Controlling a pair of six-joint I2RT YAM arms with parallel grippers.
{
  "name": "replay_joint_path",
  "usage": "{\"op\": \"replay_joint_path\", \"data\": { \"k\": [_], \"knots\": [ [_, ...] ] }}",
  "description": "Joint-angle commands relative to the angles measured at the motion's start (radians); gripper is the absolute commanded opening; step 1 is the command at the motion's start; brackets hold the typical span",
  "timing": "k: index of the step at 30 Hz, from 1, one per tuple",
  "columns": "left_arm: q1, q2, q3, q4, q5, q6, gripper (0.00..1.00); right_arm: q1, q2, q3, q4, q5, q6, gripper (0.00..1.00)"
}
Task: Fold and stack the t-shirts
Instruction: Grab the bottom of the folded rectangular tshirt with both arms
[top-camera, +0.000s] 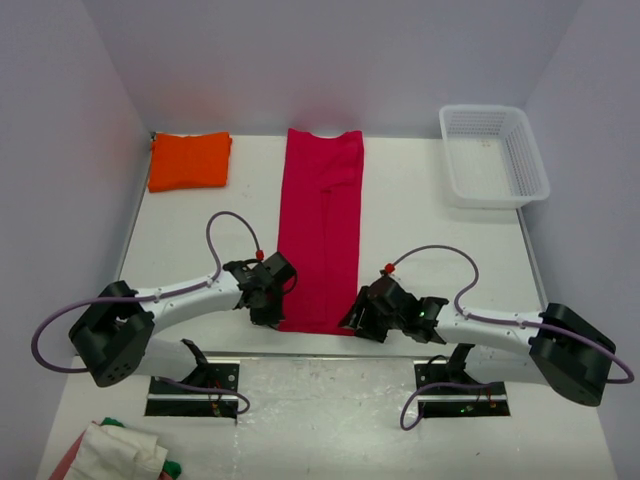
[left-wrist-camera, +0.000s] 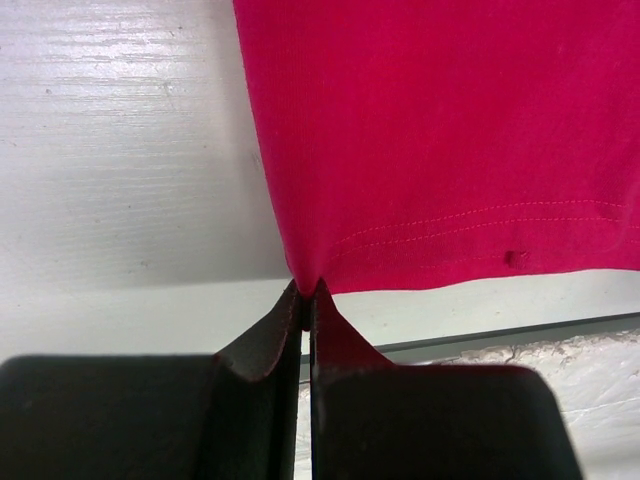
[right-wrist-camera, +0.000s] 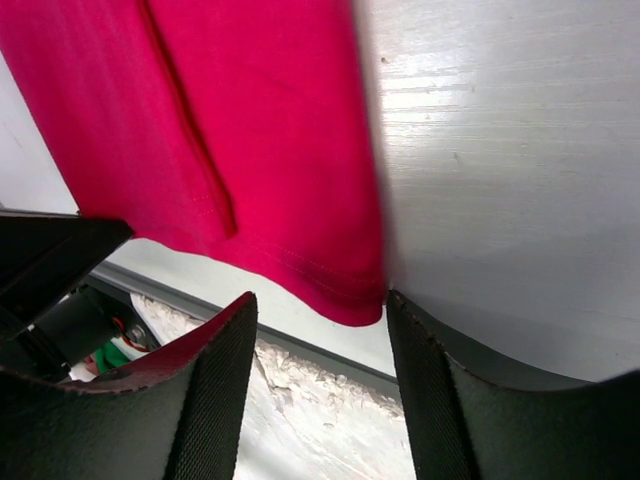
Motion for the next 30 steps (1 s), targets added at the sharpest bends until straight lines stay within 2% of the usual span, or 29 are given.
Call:
{"op": "replay_joint_path", "data": {
  "k": [1,7,15,18,19,20,30],
  "knots": [
    [-0.007,-0.039,-0.014,-0.018,0.011,-0.006,0.00,0.010,0.032,-0.049,-0.154,0.081,0.026,0.56],
    [-0.006,-0.060,-0.028,-0.023,0.011,-0.007,0.00,0.010,0.075,-0.052,-0.163,0.126,0.072,0.50],
    [-0.007,-0.080,-0.037,-0.028,0.021,-0.007,0.00,0.010,0.160,-0.046,-0.119,0.118,0.085,0.38],
    [-0.006,-0.088,-0.037,-0.028,0.022,-0.007,0.00,0.010,0.174,-0.046,-0.104,0.101,0.086,0.23],
    [-0.006,-0.088,-0.037,-0.029,0.022,-0.007,0.00,0.013,0.176,-0.044,-0.105,0.100,0.088,0.04],
    [-0.006,-0.091,-0.037,-0.032,0.018,-0.007,0.00,0.020,0.171,-0.041,-0.116,0.103,0.092,0.00],
    [-0.006,-0.098,-0.057,-0.051,0.005,-0.013,0.00,0.064,0.090,-0.017,-0.306,0.198,0.163,0.00]
  ]
}}
